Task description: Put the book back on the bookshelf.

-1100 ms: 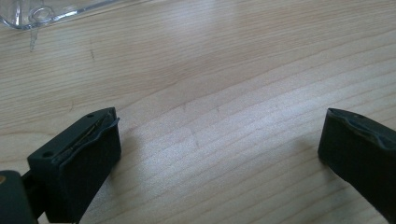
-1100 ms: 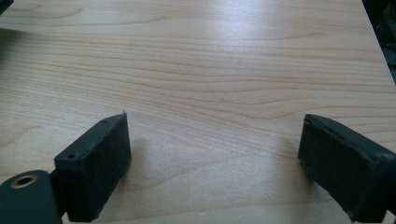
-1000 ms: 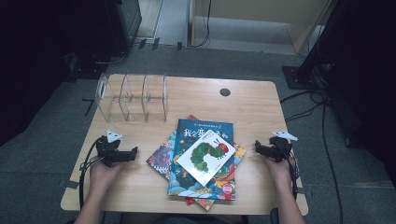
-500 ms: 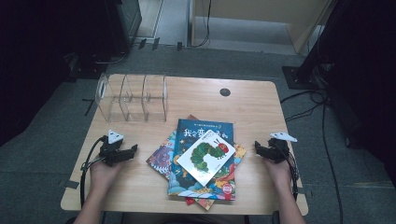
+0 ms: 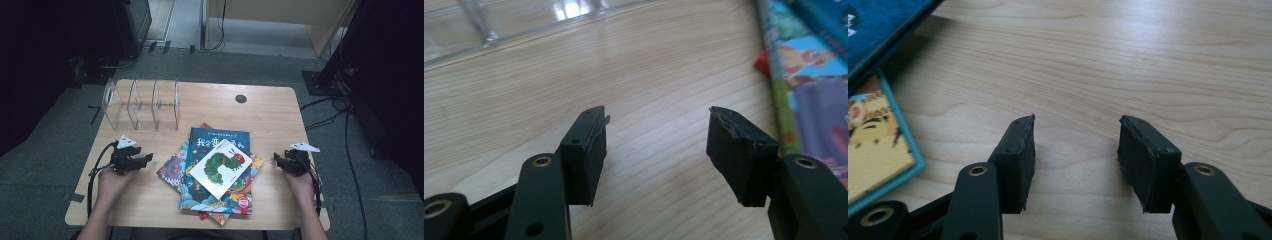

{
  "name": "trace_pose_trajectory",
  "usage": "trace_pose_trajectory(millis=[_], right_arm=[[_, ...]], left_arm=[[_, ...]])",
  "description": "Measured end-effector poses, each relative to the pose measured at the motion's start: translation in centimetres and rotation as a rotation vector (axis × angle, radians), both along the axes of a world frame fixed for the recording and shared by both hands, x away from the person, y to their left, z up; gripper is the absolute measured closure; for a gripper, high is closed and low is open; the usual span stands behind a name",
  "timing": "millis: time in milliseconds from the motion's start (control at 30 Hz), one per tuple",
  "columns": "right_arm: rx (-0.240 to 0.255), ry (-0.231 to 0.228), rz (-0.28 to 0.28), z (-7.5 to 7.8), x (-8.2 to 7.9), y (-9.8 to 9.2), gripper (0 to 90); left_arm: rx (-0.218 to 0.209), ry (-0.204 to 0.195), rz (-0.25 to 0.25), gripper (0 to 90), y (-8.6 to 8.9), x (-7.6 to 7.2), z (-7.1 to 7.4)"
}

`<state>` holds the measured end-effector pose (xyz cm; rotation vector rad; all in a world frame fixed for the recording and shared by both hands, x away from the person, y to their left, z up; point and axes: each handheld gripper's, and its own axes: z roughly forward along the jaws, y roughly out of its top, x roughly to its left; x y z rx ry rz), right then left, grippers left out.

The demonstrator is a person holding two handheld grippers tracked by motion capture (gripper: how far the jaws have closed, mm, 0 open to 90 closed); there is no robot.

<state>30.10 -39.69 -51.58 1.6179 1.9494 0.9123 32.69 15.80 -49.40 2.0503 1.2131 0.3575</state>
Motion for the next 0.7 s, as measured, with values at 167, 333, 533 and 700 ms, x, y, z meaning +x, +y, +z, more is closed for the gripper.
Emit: trace_pose_trajectory(millis=[167, 333, 533, 700], right_arm=[[0.025, -0.014, 0.041, 0.8, -0.4, 0.6, 51.9], [0.025, -0.017, 0.084, 1.2, -0.8, 1.3, 55.4], [0.049, 0.002, 0.137, 1.6, -0.9, 2.1, 55.7], [0.057, 0.008, 0.165, 2.0, -1.2, 2.7, 58.0]], left_arm=[[-0.012, 0.025, -0.026, 40.2, -0.4, -0.2, 0.5], [-0.052, 0.012, -0.053, 40.4, -1.0, -0.4, 1.2], [-0.062, -0.001, -0.069, 39.9, -1.8, -0.3, 1.6], [-0.062, 0.000, -0.093, 40.8, -2.5, -0.3, 1.8]])
